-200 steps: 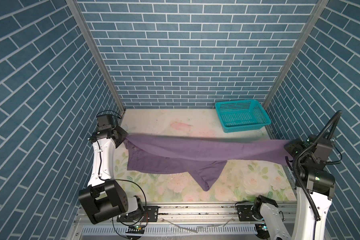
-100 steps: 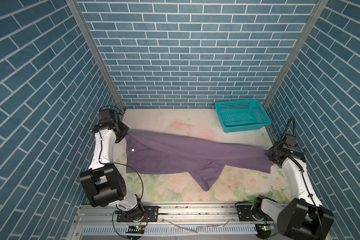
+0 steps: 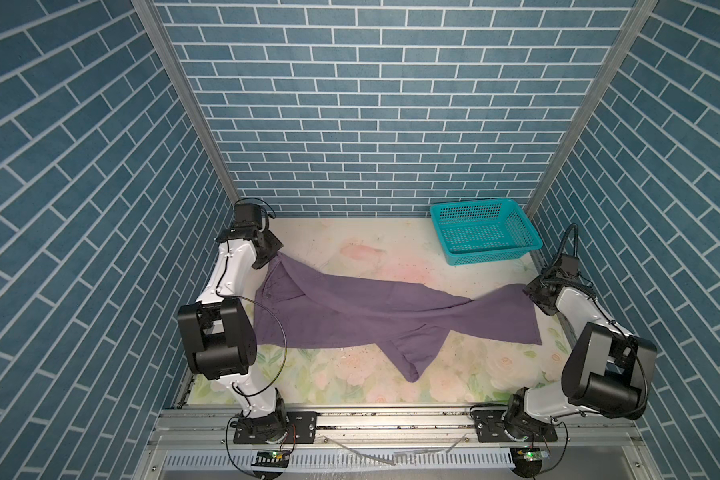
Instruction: Fold and stack the trousers
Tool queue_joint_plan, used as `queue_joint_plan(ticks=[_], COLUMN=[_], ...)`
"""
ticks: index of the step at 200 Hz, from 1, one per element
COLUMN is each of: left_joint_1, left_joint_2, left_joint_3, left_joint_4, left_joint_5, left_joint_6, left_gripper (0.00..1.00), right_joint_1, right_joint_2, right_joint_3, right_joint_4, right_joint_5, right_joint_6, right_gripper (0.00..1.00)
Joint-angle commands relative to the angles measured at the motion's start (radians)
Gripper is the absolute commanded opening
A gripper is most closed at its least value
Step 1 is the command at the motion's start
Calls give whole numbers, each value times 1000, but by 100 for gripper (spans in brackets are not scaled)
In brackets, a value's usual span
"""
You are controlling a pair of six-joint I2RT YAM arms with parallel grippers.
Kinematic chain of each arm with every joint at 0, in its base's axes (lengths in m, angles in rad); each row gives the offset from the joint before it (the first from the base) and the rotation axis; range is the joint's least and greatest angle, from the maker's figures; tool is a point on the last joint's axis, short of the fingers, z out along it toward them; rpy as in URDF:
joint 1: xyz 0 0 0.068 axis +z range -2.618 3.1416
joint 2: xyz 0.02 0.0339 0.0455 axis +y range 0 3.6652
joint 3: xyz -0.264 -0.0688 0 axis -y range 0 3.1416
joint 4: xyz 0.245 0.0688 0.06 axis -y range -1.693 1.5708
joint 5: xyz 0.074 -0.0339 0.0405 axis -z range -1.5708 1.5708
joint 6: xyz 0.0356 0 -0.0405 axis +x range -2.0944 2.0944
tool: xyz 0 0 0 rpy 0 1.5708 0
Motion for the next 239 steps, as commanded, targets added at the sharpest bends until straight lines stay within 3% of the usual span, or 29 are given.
queue_joint_plan(ticks=[1, 61, 98, 136, 145, 156, 170, 179, 203, 239], left_joint_1=[2, 2, 0, 1, 0, 1, 2, 0, 1, 8], left_joint_2=[5, 21, 0, -27, -34, -38, -43, -49, -74, -162], left_joint_3=[4, -12, -28, -47, -56, -64, -69, -68, -68, -100], left_joint_4=[21, 32, 34, 31, 32, 31, 24, 15, -5, -17], left_joint_5=[-24, 2, 3, -2, -2, -1, 0, 2, -9, -29], left_joint_6=[4, 4, 1, 1, 1, 2, 7, 12, 24, -12], left_gripper=[0, 0, 0, 0, 0, 0, 0, 0, 0, 0], right_joint_1=[-4, -4, -7, -13, -15, -16, -19, -22, -24, -32], right_joint_2=[-84, -203, -142, -33, -16, 1, 13, 12, -50, -292], right_joint_3=[-115, -294, -321, -299, -295, -292, -285, -278, -238, -146], right_joint_4=[-72, -151, -98, -22, -7, 18, 42, 48, -7, -172], right_joint_5=[-11, -3, -2, -47, -52, -65, -73, -76, -64, 52], right_joint_6=[7, 2, 34, 73, 83, 92, 102, 103, 96, 70], right_gripper=[54, 58, 68, 67, 63, 51, 15, 0, 0, 0])
